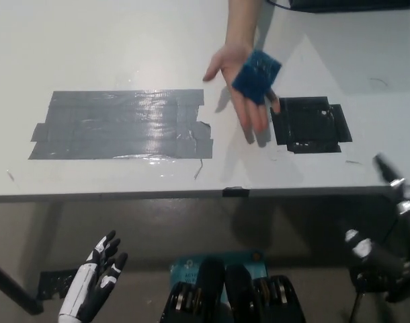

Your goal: A person hands a rubik's cube to the robot and rhe robot picks it up with its right hand and places it on the black spot on the desk infron tof it

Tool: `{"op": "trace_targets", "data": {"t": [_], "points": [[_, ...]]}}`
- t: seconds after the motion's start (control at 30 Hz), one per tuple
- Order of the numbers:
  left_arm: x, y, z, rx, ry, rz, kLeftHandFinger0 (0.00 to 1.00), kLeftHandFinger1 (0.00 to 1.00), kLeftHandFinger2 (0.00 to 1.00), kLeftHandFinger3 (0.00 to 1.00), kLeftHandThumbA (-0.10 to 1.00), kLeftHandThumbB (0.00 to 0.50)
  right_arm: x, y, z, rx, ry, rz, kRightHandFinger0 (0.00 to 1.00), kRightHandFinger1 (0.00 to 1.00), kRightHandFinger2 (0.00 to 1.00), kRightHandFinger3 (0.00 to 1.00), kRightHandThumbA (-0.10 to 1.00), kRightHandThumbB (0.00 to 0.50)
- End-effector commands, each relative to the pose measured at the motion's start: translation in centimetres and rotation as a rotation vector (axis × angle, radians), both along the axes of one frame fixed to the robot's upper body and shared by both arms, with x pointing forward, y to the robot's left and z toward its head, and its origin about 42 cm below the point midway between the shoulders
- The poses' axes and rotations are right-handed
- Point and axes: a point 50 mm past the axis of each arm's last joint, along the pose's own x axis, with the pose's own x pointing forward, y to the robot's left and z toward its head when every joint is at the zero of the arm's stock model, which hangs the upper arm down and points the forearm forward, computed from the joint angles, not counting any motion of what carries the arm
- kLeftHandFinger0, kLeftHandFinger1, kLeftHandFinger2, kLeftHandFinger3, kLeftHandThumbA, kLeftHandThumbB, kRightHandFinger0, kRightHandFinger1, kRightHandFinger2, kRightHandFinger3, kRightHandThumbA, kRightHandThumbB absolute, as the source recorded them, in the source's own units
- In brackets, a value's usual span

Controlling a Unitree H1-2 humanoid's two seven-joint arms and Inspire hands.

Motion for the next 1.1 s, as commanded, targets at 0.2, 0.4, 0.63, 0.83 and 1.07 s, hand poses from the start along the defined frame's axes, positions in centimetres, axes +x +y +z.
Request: {"op": "trace_targets", "data": {"t": [0.2,0.4,0.63,0.83,1.07], "points": [[0.9,0.0,1.7,0.023,-0.08,-0.032,1.0,1.0,1.0,1.0,0.83,0.125,6.1,0.9,17.3,-0.167,-0.217,0.082,1.0,1.0,1.0,1.0,0.89,0.349],[1.1,-0.1,1.8,0.026,-0.083,-0.039,1.0,1.0,1.0,1.0,0.84,0.126,13.9,2.9,20.0,-0.247,-0.025,0.201,1.0,1.0,1.0,1.0,0.82,0.36],[1.0,-0.1,1.8,0.019,-0.083,-0.05,1.0,1.0,1.0,1.0,0.82,0.121,21.3,5.1,20.2,-0.341,0.201,0.238,1.0,1.0,1.0,1.0,0.9,0.434],[1.0,-0.3,1.9,0.012,-0.086,-0.049,1.0,1.0,1.0,1.0,0.8,0.113,25.2,7.4,20.2,-0.389,0.349,0.273,1.0,1.0,1.0,1.0,0.93,0.447],[1.2,-0.3,1.8,0.02,-0.09,-0.056,1.0,1.0,1.0,1.0,0.8,0.11,28.5,10.1,18.6,-0.447,0.517,0.272,1.0,1.0,1.0,1.0,0.93,0.464]]}}
